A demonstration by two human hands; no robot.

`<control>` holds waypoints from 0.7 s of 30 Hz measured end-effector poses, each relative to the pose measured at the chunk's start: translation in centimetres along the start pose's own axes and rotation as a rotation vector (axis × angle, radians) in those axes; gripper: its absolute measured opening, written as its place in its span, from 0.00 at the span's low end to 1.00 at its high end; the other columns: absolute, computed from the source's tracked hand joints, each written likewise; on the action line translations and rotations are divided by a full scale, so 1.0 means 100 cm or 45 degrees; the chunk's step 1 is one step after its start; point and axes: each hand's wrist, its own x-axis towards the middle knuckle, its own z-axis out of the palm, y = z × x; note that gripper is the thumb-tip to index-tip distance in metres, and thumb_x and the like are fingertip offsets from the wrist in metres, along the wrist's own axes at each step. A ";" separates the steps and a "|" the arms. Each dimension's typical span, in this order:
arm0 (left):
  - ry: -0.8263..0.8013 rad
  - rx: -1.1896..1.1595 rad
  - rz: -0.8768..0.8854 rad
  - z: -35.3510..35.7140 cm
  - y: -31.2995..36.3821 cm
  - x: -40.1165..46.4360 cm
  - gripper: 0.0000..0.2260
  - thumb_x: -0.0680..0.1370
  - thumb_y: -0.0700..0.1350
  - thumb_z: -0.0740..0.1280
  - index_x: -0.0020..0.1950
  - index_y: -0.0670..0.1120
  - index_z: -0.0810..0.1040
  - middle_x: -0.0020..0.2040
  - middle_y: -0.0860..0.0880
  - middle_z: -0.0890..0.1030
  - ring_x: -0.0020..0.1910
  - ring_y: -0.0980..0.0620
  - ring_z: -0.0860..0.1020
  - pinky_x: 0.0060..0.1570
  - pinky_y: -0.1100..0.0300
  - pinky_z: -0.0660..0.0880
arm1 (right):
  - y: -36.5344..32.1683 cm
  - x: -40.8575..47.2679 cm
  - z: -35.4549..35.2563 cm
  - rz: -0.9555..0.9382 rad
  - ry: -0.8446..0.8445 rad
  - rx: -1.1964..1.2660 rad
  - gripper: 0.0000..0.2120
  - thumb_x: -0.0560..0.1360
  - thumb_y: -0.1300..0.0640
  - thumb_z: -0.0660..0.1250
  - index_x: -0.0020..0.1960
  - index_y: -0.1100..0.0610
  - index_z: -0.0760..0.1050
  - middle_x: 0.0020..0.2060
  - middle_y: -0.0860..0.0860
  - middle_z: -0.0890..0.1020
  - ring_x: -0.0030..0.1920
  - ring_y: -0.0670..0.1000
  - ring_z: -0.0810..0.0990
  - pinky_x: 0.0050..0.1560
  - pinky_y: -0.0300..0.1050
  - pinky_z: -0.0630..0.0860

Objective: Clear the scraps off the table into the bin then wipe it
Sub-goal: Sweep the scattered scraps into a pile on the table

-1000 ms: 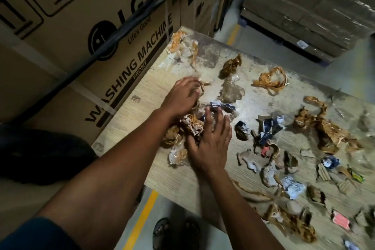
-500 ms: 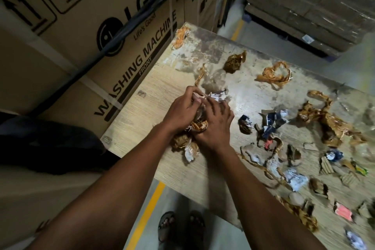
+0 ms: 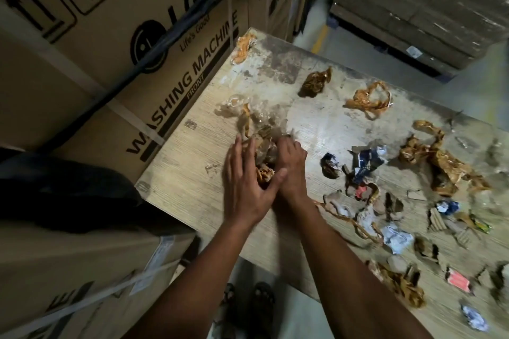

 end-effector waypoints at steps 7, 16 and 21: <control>0.014 -0.124 -0.008 0.011 0.006 0.033 0.39 0.81 0.75 0.57 0.85 0.54 0.63 0.87 0.51 0.61 0.86 0.53 0.55 0.84 0.43 0.59 | 0.001 -0.008 -0.008 -0.002 -0.194 0.309 0.29 0.79 0.43 0.68 0.75 0.56 0.71 0.67 0.52 0.77 0.65 0.53 0.77 0.66 0.56 0.77; 0.061 -0.152 -0.079 0.000 0.006 0.041 0.21 0.83 0.58 0.66 0.70 0.46 0.79 0.66 0.47 0.79 0.66 0.47 0.76 0.67 0.45 0.76 | 0.005 -0.011 -0.002 -0.146 -0.029 0.246 0.43 0.73 0.57 0.77 0.82 0.59 0.61 0.76 0.59 0.63 0.78 0.62 0.61 0.77 0.71 0.64; -0.065 -0.128 -0.179 -0.015 0.016 0.046 0.20 0.85 0.54 0.67 0.72 0.43 0.78 0.69 0.44 0.77 0.70 0.45 0.73 0.67 0.48 0.73 | 0.006 -0.003 -0.008 -0.357 -0.134 0.191 0.51 0.73 0.45 0.70 0.87 0.61 0.51 0.87 0.59 0.43 0.87 0.64 0.42 0.83 0.72 0.45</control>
